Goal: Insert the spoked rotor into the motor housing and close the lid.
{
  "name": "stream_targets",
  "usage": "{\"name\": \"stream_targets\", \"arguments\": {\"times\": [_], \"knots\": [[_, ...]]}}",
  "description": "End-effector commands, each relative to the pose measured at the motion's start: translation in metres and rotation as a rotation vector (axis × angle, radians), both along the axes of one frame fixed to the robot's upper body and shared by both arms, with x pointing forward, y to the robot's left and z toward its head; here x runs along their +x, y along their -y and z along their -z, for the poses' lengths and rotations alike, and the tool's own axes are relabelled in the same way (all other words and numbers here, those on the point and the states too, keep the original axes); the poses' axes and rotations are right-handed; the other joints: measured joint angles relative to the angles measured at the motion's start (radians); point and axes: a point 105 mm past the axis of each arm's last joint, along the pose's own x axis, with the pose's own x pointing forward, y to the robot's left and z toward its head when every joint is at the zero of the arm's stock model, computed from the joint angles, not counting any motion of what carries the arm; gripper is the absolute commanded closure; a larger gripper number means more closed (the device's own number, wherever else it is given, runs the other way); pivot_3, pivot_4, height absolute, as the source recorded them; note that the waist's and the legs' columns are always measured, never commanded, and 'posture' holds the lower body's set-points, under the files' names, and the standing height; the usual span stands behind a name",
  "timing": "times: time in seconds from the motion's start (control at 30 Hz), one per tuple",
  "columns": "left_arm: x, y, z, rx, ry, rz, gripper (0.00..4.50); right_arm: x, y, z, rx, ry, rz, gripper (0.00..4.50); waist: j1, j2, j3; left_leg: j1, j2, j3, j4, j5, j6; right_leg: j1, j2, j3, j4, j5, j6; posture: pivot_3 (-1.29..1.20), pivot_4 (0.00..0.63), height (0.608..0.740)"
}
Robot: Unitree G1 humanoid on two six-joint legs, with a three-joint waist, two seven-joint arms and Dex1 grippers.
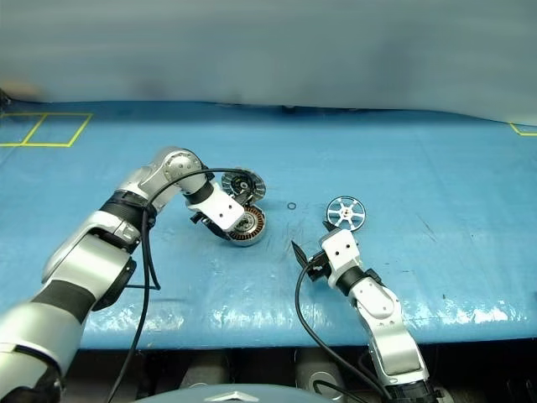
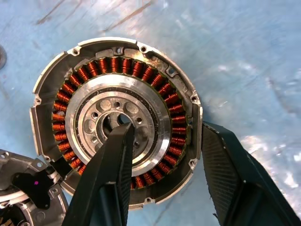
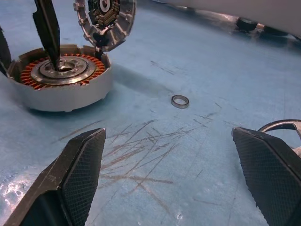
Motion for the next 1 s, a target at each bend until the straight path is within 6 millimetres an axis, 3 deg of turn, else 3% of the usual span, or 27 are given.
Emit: {"name": "stream_targets", "arguments": {"times": [0.03, 0.17, 0.3, 0.5, 0.67, 1.0], "knots": [[-0.021, -0.005, 0.011, 0.061, -0.069, 0.013, 2.69, 0.002, -0.003, -0.008, 0.011, 0.027, -0.02, 0.0, 0.001, 0.0, 0.0, 0.0, 0.0, 0.0, 0.0, 0.0, 0.0, 0.0, 0.0, 0.0, 0.0, 0.0, 0.0, 0.0, 0.15, 0.74], [-0.036, -0.007, 0.012, 0.094, -0.083, 0.023, 2.69, 0.003, -0.005, -0.006, 0.006, 0.021, -0.038, 0.0, 0.001, 0.0, 0.0, 0.001, 0.001, 0.0, 0.0, 0.0, 0.0, 0.0, 0.001, 0.0, 0.001, -0.001, -0.001, 0.0, 0.15, 0.74], [-0.04, -0.004, 0.011, 0.088, -0.077, 0.011, 2.69, 0.003, -0.009, -0.006, 0.011, 0.022, -0.05, 0.0, 0.006, 0.0, 0.0, 0.002, 0.001, 0.0, 0.001, 0.0, 0.0, 0.001, 0.001, -0.001, 0.001, -0.001, -0.002, 0.0, 0.15, 0.74], [-0.029, 0.001, 0.009, 0.056, -0.02, -0.025, 2.69, 0.002, -0.014, -0.004, 0.016, 0.015, -0.066, 0.0, 0.012, 0.0, 0.0, 0.002, 0.0, 0.0, 0.001, 0.0, 0.0, 0.001, 0.0, 0.0, 0.001, -0.003, -0.005, 0.0, 0.15, 0.74], [-0.03, 0.006, 0.006, -0.021, -0.058, -0.093, 1.13, 0.003, -0.015, -0.004, 0.022, 0.012, -0.073, 0.0, 0.015, 0.001, 0.0, 0.001, 0.0, 0.001, 0.003, 0.0, 0.0, 0.001, 0.0, 0.0, 0.001, -0.003, -0.005, 0.0, 0.15, 0.74], [-0.02, -0.003, -0.016, -0.165, 0.001, -0.199, 1.13, 0.016, -0.02, -0.005, 0.1, 0.0, -0.101, 0.0, 0.012, 0.001, 0.0, 0.0, 0.001, 0.0, 0.002, 0.0, 0.0, -0.001, 0.0, 0.0, 0.002, -0.003, -0.004, 0.0, 0.15, 0.74]]}}
